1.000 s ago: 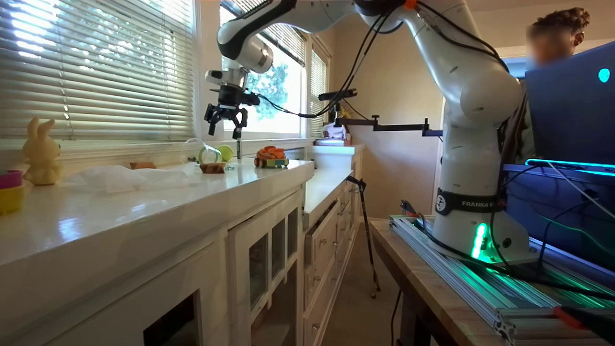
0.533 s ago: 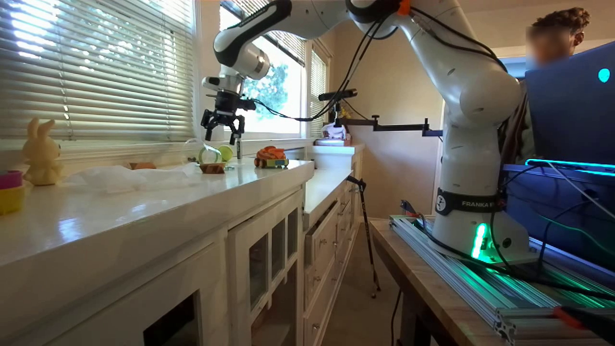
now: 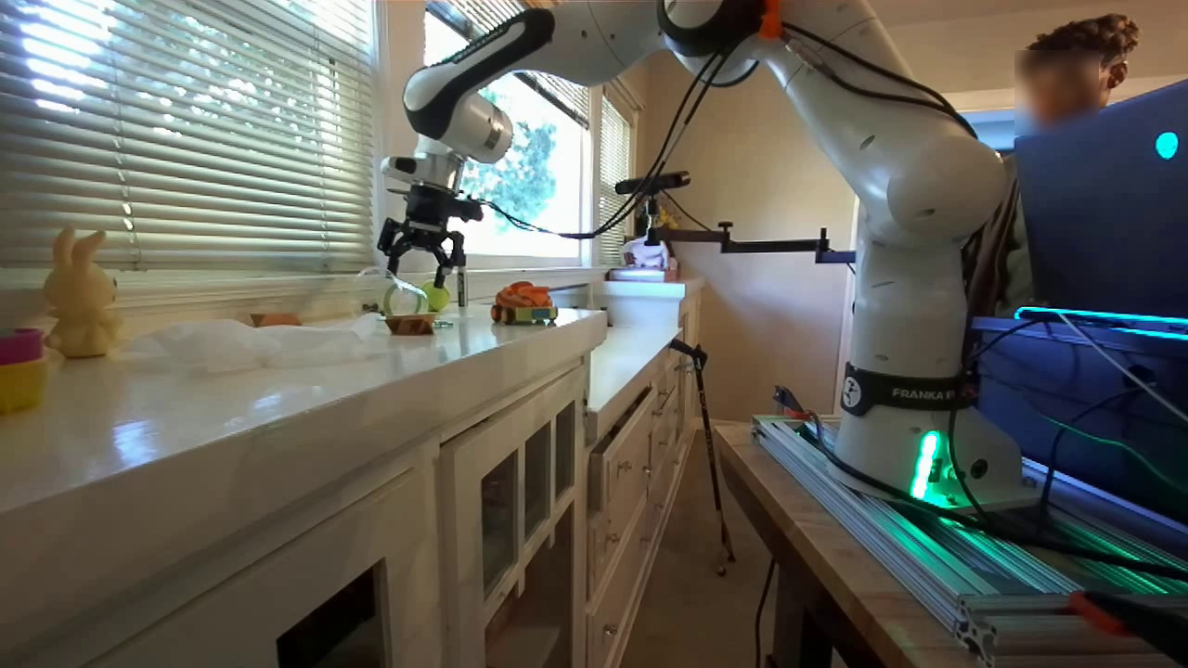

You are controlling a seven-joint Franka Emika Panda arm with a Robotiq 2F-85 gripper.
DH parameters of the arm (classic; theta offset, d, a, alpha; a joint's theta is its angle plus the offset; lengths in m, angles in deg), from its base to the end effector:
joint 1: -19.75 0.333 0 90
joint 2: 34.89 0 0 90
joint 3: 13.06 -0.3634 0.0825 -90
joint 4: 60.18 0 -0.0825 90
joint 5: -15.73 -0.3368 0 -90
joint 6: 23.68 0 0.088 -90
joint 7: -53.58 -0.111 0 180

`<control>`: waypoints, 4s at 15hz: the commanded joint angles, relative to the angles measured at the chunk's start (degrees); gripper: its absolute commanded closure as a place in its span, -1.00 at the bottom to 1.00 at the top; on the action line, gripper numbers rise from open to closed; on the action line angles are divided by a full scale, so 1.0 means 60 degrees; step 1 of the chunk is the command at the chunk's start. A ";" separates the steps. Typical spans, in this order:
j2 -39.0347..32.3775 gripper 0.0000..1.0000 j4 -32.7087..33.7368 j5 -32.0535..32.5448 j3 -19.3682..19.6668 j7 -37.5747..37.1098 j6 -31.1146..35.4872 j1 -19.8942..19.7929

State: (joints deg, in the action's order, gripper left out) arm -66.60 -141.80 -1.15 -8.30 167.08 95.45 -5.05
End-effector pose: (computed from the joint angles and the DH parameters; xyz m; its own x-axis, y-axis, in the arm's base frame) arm 0.6253 -0.3211 0.4421 0.2022 0.9644 0.1705 0.9577 -0.2311 0.1716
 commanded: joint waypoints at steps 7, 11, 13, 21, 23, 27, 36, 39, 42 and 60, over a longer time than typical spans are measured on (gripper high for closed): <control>-0.0596 -1.00 0.0739 -0.0087 -0.0299 0.0440 -0.0200 -0.0262; -0.0746 -1.00 0.0893 -0.0047 -0.0341 0.0411 -0.0304 -0.0271; -0.0786 -1.00 0.0943 -0.0033 -0.0351 0.0379 -0.0366 -0.0261; -0.0844 -0.47 0.1159 0.0079 -0.0338 0.0261 -0.0879 -0.0184; -0.0843 -0.39 0.1195 0.0107 -0.0324 0.0261 -0.0946 -0.0176; -0.0836 0.20 0.1254 0.0162 -0.0289 0.0253 -0.1067 -0.0163; -0.0647 0.75 0.1390 0.0522 -0.0220 0.0177 -0.1263 0.0053; -0.0591 0.72 0.1610 0.0888 -0.0170 0.0143 -0.1496 0.0216; -0.0501 0.75 0.1873 0.1550 -0.0070 0.0085 -0.1936 0.0485; -0.1360 0.67 0.4075 0.7307 0.0649 0.0344 -0.5454 0.2648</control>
State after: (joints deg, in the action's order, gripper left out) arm -71.70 -120.87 37.19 -5.89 168.19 65.24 8.94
